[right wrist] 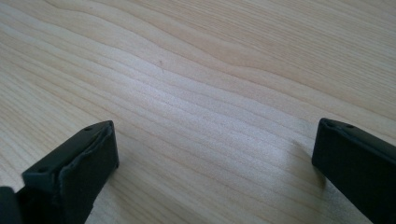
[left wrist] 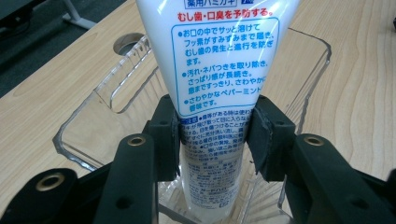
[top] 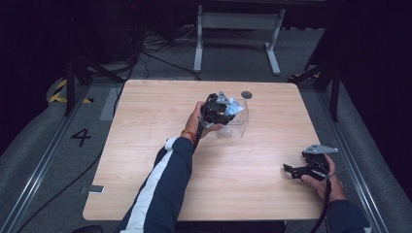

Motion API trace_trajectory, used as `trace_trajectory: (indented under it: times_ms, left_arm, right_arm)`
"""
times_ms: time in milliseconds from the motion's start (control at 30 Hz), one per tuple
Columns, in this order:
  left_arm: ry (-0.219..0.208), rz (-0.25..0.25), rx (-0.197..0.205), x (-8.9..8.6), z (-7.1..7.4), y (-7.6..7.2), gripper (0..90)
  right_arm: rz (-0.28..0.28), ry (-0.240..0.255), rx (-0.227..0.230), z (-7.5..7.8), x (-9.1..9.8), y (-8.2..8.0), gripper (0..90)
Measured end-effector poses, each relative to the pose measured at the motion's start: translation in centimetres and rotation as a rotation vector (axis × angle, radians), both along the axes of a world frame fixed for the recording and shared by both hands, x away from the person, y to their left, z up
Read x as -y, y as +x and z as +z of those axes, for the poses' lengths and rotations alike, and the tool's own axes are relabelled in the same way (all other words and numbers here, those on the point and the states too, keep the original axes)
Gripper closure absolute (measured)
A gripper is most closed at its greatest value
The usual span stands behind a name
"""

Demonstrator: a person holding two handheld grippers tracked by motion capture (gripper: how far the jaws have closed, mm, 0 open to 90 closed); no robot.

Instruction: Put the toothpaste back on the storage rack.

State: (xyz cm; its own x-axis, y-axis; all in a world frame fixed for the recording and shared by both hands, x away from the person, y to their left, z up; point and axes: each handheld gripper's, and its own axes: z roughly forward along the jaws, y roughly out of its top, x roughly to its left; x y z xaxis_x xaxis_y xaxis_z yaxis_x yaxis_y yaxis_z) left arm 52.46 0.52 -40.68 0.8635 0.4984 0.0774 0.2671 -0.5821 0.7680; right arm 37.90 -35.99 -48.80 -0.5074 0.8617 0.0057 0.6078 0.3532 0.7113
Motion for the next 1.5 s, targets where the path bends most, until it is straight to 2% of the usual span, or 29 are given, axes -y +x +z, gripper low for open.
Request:
trace_trajectory:
  times_ms: [600,700,867,933,1233,1500]
  left_arm:
    - [0.01,0.004,0.012,0.4,-0.1,-0.2,49.8]
    - [0.019,0.001,0.017,0.6,-0.1,-0.3,45.0]
    - [0.009,-0.004,0.01,0.4,-0.1,-0.3,45.9]
    - [-0.008,-0.002,0.009,0.3,-0.1,-0.3,46.4]
    - [-0.003,0.002,0.017,0.3,0.0,-0.3,44.5]
    - [-0.004,0.006,0.039,-0.1,1.0,-0.7,41.8]
  right_arm:
    - [0.0,0.0,0.0,0.0,0.0,0.0,0.5]
    - [0.0,0.0,0.0,0.0,0.0,0.0,0.5]
    - [0.0,0.0,0.0,0.0,0.0,0.0,0.5]
    - [0.0,0.0,0.0,0.0,0.0,0.0,0.5]
    - [0.0,0.0,0.0,0.0,0.0,0.0,0.5]
    - [0.0,0.0,0.0,0.0,0.0,0.0,0.5]
